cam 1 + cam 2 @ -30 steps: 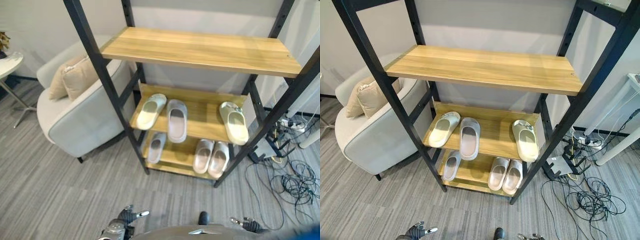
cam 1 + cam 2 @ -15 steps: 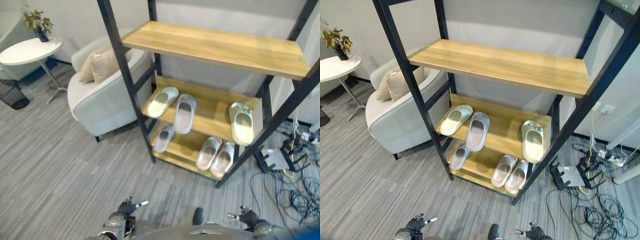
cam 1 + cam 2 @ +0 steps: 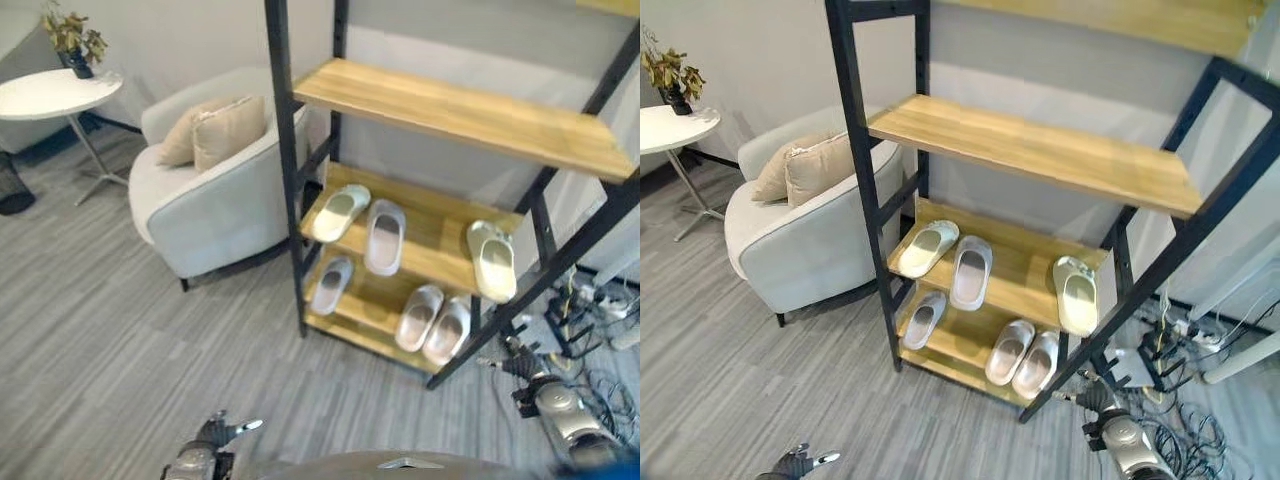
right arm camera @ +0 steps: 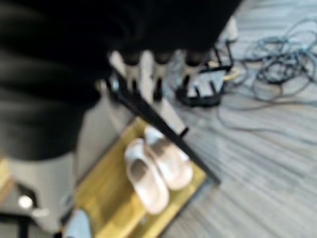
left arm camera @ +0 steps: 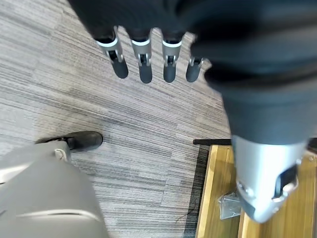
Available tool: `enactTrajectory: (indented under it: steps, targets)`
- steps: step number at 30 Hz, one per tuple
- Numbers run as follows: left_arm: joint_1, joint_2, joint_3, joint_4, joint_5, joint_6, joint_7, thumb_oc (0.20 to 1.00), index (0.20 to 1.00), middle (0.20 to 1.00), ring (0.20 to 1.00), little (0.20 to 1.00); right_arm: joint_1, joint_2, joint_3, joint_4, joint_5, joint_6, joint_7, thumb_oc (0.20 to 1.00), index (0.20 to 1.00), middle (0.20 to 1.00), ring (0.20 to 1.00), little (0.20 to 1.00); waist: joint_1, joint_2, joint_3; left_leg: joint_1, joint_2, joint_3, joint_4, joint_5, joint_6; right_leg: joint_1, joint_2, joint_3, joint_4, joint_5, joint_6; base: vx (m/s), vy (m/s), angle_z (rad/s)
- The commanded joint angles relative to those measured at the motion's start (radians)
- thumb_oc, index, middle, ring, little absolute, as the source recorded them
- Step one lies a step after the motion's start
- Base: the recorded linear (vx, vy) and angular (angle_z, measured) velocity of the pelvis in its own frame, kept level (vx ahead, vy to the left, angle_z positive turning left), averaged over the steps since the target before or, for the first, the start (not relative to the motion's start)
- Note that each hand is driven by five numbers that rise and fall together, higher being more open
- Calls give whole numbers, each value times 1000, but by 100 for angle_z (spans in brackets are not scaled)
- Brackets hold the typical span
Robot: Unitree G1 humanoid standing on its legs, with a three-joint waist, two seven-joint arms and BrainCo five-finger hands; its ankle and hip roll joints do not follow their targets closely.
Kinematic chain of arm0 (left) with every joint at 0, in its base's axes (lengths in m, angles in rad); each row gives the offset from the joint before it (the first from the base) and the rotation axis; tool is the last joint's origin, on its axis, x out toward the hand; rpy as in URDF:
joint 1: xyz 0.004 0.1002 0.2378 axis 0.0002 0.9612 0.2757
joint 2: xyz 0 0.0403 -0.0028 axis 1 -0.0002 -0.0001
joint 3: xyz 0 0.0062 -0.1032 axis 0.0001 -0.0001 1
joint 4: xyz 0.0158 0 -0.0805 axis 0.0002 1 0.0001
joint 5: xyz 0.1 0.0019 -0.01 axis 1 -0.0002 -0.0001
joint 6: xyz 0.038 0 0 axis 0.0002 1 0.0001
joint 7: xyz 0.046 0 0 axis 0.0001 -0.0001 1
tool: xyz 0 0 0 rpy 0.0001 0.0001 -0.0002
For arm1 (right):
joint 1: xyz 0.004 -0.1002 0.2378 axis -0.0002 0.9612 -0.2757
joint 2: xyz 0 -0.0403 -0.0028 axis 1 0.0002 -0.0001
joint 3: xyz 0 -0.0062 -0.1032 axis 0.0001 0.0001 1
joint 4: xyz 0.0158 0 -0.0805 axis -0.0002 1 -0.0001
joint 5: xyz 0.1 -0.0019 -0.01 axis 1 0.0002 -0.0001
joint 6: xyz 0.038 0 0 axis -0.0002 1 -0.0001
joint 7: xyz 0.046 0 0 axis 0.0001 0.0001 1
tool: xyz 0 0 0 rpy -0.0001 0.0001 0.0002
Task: Arrange the slippers neatly on the shoe rack.
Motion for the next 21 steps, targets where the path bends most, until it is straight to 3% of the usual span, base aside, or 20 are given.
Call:
enactTrajectory:
  steps: [1, 3, 4, 6, 11, 13, 21]
  targets:
    - [-43, -41, 18, -5, 70, -34, 4, 1000, 1000, 1000, 1000, 1000, 82, 30, 10, -5, -24, -134, 9, 1000, 1000, 1000, 1000, 1000, -41, 30, 52, -91, 21, -19, -24, 113, -8, 128, -83, 46, 4, -47, 92, 74, 316, -3]
    - [-41, -47, 12, -10, 71, -44, 6, 1000, 1000, 1000, 1000, 1000, 74, 20, -5, -111, -25, -158, -16, 1000, 1000, 1000, 1000, 1000, -43, 31, 47, -83, 12, -18, -31, 106, -3, 129, -92, 48, 0, -42, 99, 56, 116, -29]
    - [-32, -56, 17, -17, 57, -49, 9, 1000, 1000, 1000, 1000, 1000, 117, -16, 9, -314, -70, -165, -13, 1000, 1000, 1000, 1000, 1000, -50, 27, 47, -78, 9, -14, -37, 103, -2, 123, -95, 50, 1, -40, 103, 25, 50, -37]
    - [-20, -65, 24, -14, 51, -57, 7, 1000, 1000, 1000, 1000, 1000, 169, -33, 32, -450, -126, -162, 0, 1000, 1000, 1000, 1000, 1000, -52, 24, 48, -74, 7, -13, -40, 100, 0, 121, -97, 52, 1, -41, 106, 36, 41, -9]
    - [-12, -71, 21, -9, 53, -61, 11, 1000, 1000, 1000, 1000, 1000, 177, -33, 49, -529, -149, -157, 5, 1000, 1000, 1000, 1000, 1000, -49, 19, 49, -73, 6, -15, -39, 96, 2, 121, -97, 51, 2, -41, 108, 23, 10, 2]
    - [0, -73, 18, -19, 56, -64, 13, 1000, 1000, 1000, 1000, 1000, 151, -61, 38, -657, -160, -166, -3, 1000, 1000, 1000, 1000, 1000, -36, 13, 52, -77, 3, -22, -41, 94, 5, 122, -97, 44, -5, -40, 112, 31, 18, 7]
    - [23, -75, 24, -9, 66, -62, 11, 1000, 1000, 1000, 1000, 1000, 68, -56, 15, -673, -207, -172, -73, 1000, 1000, 1000, 1000, 1000, -9, 8, 52, -79, -3, -36, -55, 92, 8, 129, -96, 27, -23, -37, 116, 23, 15, 5]
